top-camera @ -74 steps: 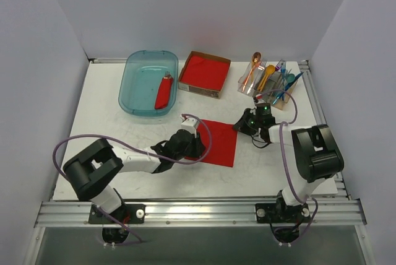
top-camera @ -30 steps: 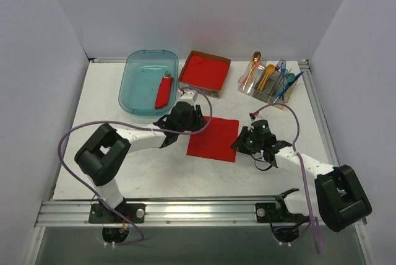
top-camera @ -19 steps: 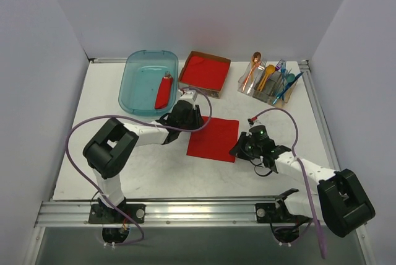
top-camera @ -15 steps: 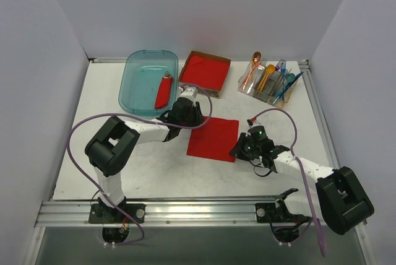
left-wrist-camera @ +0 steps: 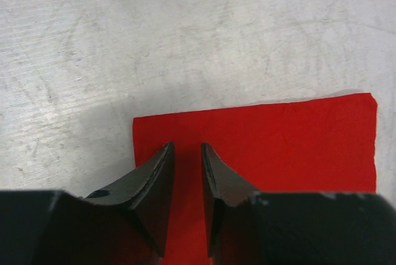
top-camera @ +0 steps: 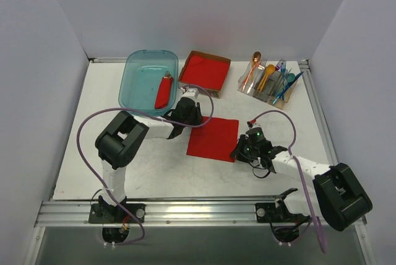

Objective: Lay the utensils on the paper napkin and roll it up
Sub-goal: Adjust the napkin at the center of the board, then pick up the utensils from the container.

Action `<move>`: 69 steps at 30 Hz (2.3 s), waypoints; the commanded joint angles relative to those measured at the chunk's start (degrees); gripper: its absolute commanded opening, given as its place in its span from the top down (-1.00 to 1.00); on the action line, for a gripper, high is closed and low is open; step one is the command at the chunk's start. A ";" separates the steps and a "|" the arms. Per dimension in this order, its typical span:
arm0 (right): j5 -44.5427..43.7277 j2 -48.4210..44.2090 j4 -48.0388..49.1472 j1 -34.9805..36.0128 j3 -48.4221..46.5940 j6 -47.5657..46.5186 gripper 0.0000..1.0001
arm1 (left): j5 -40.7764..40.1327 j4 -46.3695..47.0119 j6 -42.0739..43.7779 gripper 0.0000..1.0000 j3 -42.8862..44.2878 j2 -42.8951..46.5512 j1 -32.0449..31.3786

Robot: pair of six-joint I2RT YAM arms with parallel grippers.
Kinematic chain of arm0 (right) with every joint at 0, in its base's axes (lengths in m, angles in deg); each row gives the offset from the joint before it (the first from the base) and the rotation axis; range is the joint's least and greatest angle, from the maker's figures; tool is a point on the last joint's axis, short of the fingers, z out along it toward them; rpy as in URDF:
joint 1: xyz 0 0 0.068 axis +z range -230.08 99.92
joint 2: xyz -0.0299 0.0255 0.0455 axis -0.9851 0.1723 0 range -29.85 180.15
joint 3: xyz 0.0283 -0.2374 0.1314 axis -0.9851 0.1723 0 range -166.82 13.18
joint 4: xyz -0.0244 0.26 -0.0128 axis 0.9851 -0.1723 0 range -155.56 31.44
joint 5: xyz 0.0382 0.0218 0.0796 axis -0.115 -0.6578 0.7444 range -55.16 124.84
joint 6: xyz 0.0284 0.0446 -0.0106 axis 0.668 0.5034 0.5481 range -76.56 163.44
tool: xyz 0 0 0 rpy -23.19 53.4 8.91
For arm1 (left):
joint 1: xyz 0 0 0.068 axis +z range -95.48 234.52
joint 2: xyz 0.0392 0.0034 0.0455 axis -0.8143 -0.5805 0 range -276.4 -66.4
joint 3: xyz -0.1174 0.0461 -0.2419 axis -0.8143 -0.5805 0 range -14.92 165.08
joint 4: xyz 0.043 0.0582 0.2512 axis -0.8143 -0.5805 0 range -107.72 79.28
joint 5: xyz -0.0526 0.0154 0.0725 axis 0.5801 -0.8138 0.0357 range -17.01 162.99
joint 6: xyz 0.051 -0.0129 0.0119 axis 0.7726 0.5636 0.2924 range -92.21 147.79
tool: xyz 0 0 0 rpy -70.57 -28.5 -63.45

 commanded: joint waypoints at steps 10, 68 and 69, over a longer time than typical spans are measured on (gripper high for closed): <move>-3.40 -0.70 -6.00 2.49 0.25 2.03 1.00 | -2.00 0.79 -0.35 0.37 4.16 -3.71 2.84; -18.42 18.98 -9.95 -28.44 -53.61 -11.15 0.58 | -1.46 -23.55 0.18 -0.88 -15.61 51.13 4.60; -19.13 20.13 -9.87 -28.53 -54.49 -11.85 0.58 | -1.64 -23.47 0.27 -0.87 -16.14 51.05 4.60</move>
